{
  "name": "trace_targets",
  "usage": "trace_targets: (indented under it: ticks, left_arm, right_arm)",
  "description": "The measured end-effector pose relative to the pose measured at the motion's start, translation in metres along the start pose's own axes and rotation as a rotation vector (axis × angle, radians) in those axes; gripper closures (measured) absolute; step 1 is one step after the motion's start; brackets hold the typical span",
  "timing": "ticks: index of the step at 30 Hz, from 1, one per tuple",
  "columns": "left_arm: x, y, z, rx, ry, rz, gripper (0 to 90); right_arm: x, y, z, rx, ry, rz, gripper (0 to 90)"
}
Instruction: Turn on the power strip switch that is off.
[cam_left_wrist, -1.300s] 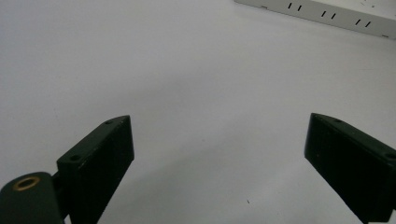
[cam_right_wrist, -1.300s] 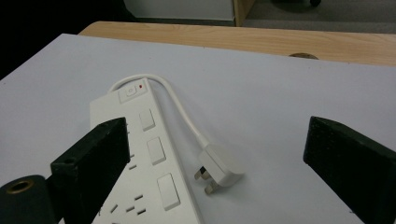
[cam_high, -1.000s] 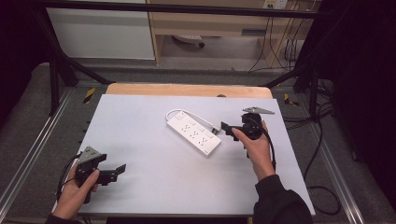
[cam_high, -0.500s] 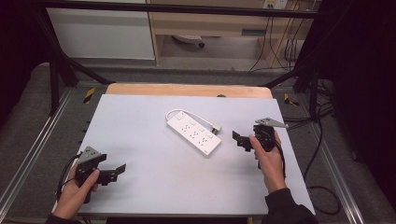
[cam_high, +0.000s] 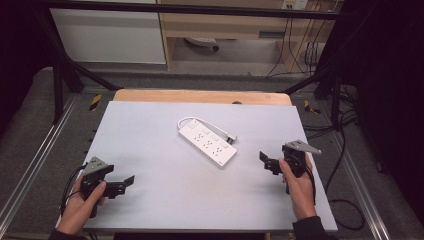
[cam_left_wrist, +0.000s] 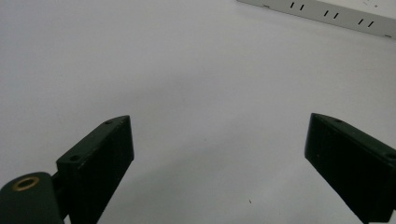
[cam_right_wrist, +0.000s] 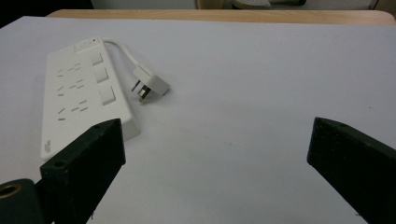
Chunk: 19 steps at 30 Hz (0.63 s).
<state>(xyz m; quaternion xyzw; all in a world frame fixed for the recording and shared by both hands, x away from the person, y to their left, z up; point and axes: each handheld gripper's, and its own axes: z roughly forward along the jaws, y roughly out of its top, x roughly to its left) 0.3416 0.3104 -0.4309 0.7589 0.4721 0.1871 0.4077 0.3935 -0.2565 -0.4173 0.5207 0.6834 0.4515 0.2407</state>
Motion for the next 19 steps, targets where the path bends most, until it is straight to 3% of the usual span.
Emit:
trace_targets:
  ticks: [6, 10, 19]
  left_arm:
    - [0.0, 0.0, 0.0, -0.001, 0.0, 0.002, 8.2]
    - [0.0, 0.0, 0.0, 0.0, 0.001, 0.001, 8.2]
    - [0.0, 0.0, 0.0, -0.002, 0.001, 0.002, 8.2]
  right_arm:
    - [-0.003, -0.014, -0.008, -0.024, -0.049, -0.028, 4.0]
    - [-0.003, -0.022, -0.013, -0.02, -0.052, -0.035, 4.1]
    - [0.009, -0.038, -0.013, 0.072, -0.057, -0.126, 3.1]
